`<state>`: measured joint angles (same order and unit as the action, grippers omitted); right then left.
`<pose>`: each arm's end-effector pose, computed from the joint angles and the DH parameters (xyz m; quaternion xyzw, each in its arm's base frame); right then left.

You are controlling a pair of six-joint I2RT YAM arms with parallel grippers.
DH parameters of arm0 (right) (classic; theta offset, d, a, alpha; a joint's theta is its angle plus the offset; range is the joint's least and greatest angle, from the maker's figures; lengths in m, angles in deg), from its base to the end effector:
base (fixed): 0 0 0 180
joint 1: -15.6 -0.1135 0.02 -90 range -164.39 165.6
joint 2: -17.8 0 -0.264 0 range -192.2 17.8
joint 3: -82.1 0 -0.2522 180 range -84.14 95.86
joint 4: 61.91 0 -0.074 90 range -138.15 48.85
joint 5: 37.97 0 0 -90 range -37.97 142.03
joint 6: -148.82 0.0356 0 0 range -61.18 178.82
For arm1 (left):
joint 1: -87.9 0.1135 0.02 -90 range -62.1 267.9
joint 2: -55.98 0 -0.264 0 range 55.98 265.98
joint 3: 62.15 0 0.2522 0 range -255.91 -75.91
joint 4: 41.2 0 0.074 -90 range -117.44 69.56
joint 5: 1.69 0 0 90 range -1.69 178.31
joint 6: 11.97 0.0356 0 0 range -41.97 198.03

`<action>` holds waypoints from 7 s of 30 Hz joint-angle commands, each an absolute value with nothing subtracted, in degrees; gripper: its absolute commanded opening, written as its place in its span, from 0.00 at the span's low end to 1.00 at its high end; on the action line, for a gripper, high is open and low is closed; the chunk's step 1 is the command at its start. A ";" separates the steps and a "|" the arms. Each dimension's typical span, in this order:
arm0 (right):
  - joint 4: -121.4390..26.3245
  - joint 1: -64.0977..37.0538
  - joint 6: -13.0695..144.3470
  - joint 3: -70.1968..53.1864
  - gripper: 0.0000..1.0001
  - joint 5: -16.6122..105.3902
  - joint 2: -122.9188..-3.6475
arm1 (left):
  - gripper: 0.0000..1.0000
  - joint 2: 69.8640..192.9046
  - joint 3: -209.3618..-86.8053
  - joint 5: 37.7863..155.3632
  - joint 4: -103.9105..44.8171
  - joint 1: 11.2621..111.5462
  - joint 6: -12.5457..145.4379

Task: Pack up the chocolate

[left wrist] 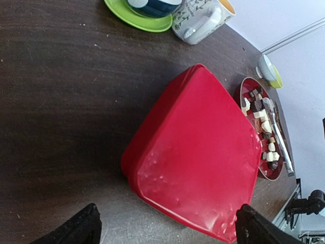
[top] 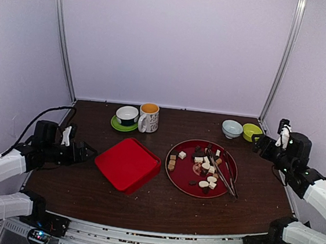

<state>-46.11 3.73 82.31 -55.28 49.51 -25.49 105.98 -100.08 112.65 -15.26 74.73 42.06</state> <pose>0.1808 0.0396 0.2605 0.0680 0.7981 0.1985 0.5648 0.1727 -0.0555 0.1975 -0.0831 0.8796 -0.3505 0.3109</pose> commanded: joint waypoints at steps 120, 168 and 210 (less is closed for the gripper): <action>-45.49 -35.51 79.18 -37.48 0.85 47.11 -42.98 | 0.00 94.79 -131.76 81.26 2.85 75.02 68.16; -47.30 -35.28 77.63 -41.45 0.87 48.52 -37.37 | 0.21 142.34 -129.38 65.94 7.73 49.37 61.51; -40.34 -41.34 94.43 -44.45 0.71 47.50 -46.72 | 0.00 148.29 -127.29 98.27 -1.34 54.12 46.98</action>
